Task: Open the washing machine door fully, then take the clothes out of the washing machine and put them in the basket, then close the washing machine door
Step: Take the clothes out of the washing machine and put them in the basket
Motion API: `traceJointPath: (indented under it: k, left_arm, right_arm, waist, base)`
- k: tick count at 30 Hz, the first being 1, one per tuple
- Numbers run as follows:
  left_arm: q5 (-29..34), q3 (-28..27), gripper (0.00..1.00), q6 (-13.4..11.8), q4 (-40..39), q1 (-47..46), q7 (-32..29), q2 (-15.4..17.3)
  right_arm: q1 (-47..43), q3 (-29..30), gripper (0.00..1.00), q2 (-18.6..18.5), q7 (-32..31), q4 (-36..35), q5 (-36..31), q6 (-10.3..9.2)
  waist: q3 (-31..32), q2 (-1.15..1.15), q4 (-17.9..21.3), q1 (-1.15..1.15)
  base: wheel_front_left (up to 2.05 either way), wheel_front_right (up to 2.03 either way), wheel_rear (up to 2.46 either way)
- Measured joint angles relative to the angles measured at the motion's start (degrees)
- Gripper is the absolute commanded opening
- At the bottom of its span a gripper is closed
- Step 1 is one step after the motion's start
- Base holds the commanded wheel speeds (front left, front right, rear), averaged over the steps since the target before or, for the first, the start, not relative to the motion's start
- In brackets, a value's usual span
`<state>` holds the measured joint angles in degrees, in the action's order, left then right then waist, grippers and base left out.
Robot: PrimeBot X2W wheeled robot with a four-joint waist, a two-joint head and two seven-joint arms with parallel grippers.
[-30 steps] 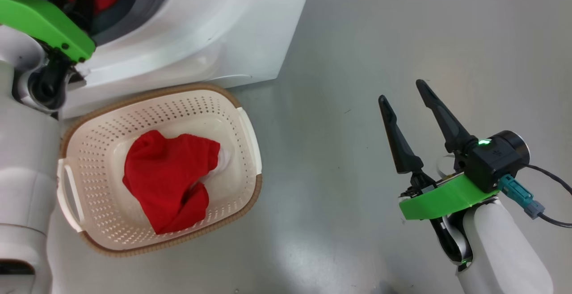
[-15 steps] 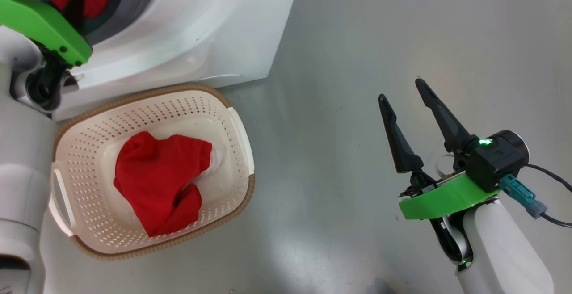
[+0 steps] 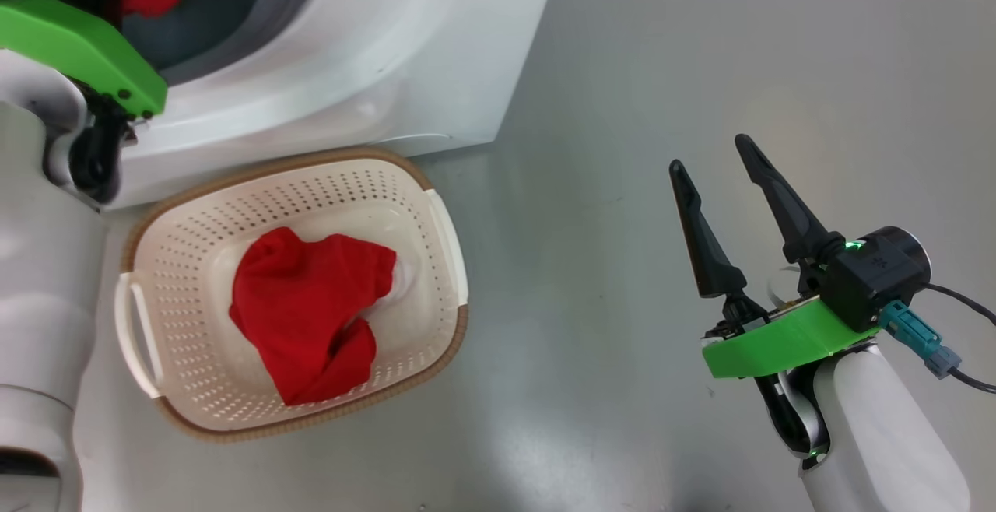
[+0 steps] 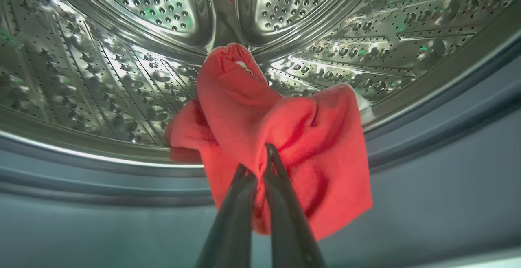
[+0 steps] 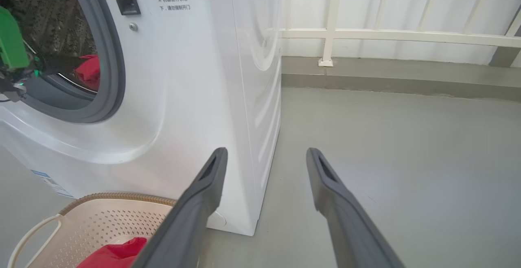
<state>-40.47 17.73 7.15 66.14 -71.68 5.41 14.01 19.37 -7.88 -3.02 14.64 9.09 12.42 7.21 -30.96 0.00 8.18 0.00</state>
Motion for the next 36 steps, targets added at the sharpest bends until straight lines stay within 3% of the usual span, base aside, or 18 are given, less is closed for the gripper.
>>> traceJointPath:
  k: [9, 15, 25, 36]
  left_arm:
    - [1.09, 0.89, 0.00, 0.01, -1.71, 3.67, 7.55, -0.27]
    - [2.41, 0.74, 0.00, -0.51, -6.86, 8.00, 8.88, 0.02]
    - [6.94, -6.16, 0.00, -4.72, -27.51, 22.88, 8.90, 0.74]
    - [10.34, -7.93, 0.00, -7.84, -42.10, 37.90, 8.91, -0.38]
  right_arm:
    - [-0.01, 0.77, 1.00, -0.03, 0.00, 0.38, -1.72, 0.00]
    - [-0.06, 0.90, 1.00, -0.03, 0.00, 0.85, -1.94, 0.00]
    - [-0.43, 1.53, 1.00, -0.07, 0.00, 1.42, -2.03, 0.00]
    - [-2.83, 1.59, 1.00, -0.07, 0.00, 2.20, -1.92, 0.00]
  waist:
    - [2.16, 0.00, -3.13, 0.00]
    - [4.21, 0.00, -5.08, 0.00]
    - [8.19, 0.00, -7.14, 0.00]
    - [12.97, 0.00, -7.72, 0.00]
  base:
    - [0.00, 0.00, 0.00]
    - [0.00, 0.00, 0.00]
    - [0.00, 0.00, 0.00]
    - [0.00, 0.00, 0.00]
